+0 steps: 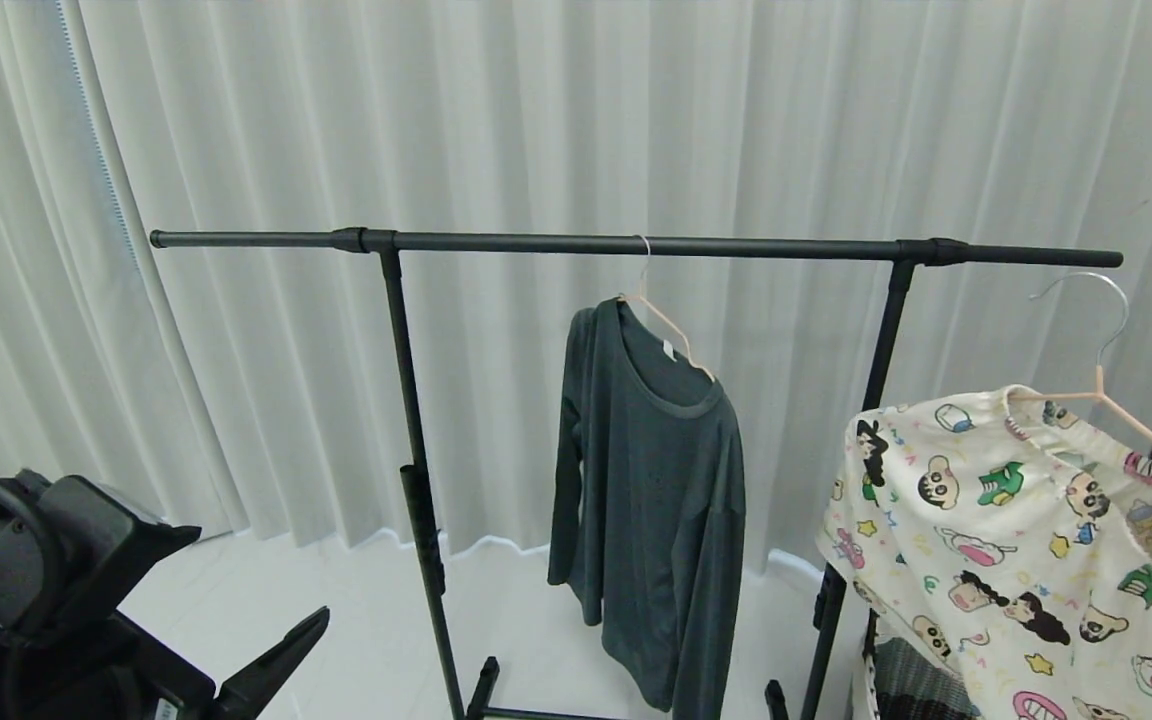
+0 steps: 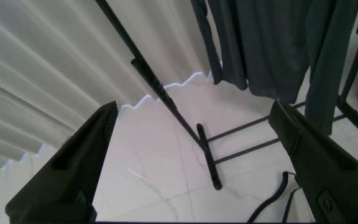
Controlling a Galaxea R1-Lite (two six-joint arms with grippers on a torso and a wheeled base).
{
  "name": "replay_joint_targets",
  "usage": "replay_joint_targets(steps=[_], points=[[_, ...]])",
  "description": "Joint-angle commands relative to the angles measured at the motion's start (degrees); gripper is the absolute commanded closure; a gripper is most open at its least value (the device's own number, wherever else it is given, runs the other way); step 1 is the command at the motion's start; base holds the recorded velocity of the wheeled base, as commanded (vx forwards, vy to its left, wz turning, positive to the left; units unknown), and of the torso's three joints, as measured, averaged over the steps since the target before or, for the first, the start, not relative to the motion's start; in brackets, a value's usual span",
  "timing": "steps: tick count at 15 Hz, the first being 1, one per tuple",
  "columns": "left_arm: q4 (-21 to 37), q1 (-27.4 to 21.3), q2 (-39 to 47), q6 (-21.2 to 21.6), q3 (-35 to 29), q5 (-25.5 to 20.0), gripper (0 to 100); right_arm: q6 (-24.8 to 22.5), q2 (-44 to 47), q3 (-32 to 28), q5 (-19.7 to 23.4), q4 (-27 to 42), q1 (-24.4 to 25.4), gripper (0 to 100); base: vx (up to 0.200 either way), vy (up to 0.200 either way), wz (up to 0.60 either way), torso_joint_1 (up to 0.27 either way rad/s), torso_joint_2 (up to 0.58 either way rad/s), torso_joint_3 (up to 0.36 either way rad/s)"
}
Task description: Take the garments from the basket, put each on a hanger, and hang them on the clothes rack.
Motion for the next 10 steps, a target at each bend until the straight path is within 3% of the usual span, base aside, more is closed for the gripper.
replay_joint_targets(steps=[1,10], points=[[-0.03,0.0,-0.1,0.08,0.05,0.01,0,0.18,1.38,-0.34,-0.01,-0.96,1.12,100,0.2,0.0,0.0,-0.017,0.0,0.002],[-0.03,-0.26,-0.18,0.43,0.14,0.01,0,0.18,2.7,-0.78,0.07,-4.21,2.52,100,0.2,0.0,0.0,0.003,0.0,0.004]])
